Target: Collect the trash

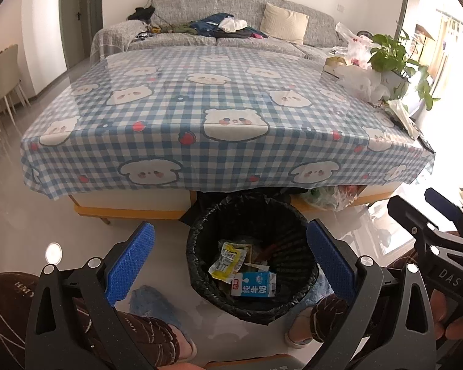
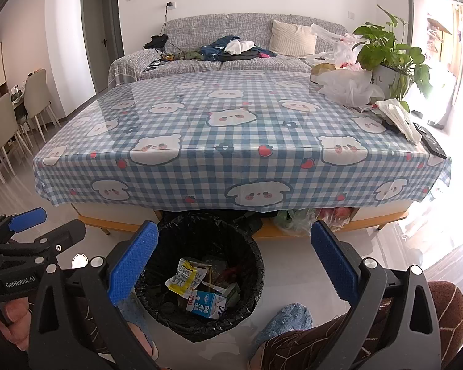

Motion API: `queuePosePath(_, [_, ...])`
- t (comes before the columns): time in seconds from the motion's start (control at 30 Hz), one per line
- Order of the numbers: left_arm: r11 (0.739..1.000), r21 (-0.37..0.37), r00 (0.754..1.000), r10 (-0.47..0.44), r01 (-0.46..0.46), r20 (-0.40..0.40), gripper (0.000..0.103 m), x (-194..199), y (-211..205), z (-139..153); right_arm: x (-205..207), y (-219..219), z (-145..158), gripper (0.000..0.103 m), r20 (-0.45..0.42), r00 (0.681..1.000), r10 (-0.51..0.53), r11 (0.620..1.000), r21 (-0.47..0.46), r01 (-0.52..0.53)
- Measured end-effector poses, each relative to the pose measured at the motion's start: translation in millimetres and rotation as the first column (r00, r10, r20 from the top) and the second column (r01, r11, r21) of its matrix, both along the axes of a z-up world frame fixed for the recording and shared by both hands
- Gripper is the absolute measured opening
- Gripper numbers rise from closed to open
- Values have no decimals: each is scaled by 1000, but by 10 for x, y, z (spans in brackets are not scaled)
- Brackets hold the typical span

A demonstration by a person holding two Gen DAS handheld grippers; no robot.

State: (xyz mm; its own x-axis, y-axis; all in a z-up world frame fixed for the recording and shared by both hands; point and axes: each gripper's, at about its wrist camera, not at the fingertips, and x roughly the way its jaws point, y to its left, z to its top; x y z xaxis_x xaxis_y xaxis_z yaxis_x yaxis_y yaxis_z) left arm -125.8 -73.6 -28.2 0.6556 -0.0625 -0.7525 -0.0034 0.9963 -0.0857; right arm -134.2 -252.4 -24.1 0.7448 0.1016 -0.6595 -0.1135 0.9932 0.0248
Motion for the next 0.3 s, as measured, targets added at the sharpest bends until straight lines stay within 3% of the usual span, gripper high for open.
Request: queuePosePath(0.3, [1000,-16,1000,-4,4,4,97,0,14,2,1,-2,1,95,0,1000,1,1000,0,-1])
